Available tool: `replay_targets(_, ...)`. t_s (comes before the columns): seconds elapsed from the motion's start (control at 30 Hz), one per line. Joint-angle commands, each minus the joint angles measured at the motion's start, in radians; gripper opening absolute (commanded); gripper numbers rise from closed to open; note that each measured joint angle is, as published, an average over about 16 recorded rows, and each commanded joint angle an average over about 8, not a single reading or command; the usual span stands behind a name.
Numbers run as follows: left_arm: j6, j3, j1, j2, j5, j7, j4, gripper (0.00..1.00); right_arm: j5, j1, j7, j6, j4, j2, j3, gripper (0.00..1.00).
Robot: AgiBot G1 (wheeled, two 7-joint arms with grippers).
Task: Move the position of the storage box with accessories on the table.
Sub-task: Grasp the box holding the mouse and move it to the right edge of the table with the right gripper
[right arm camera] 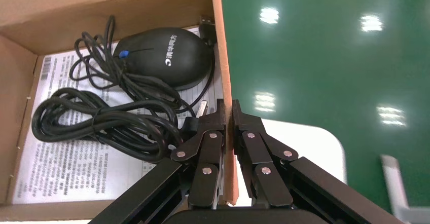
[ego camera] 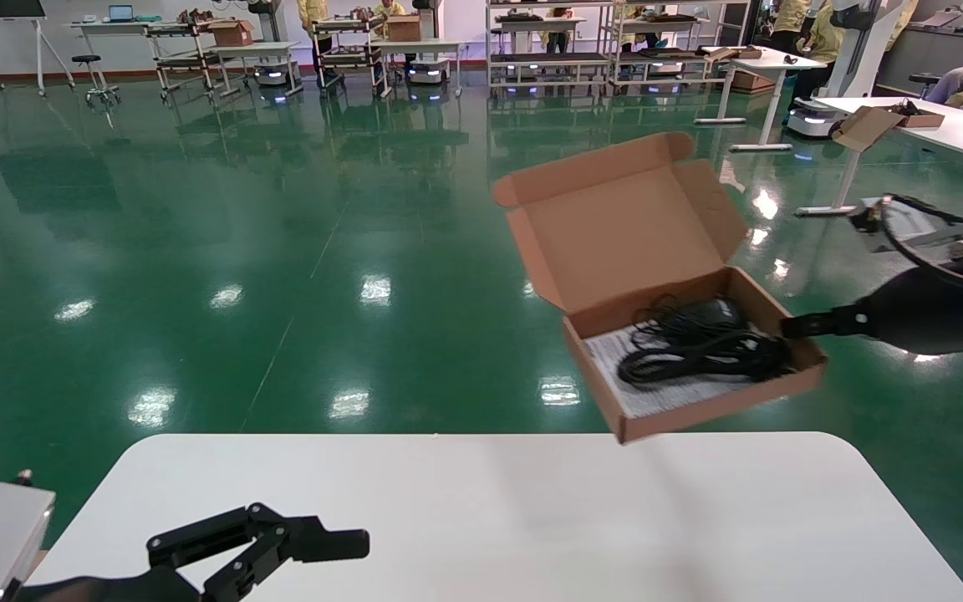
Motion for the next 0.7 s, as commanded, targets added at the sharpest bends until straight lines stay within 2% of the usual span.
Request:
replay_targets(0.03,0.0,0.0,0.0,0.0,0.0,0.0,0.0,1.0,-0.014,0.017,-0.005,-0.013,-0.012,0.006,-0.01,0.0)
replay_targets(0.17,0.0,0.0,0.0,0.0,0.0,0.0,0.0,1.0,-0.037,0.021,-0.017,-0.006,-0.029,0.024,-0.025,0.0)
replay_targets(0.33,0.0,0.0,0.0,0.0,0.0,0.0,0.0,1.0,-0.055,0.0,-0.037,0.043,-0.044,0.049,-0.038,0.0)
replay_targets(0.7,0.0,0.001,0.0,0.0,0.0,0.0,0.0,1.0,-0.05,-0.118,-0.07,0.147,-0.052,0.099,-0.034,0.0)
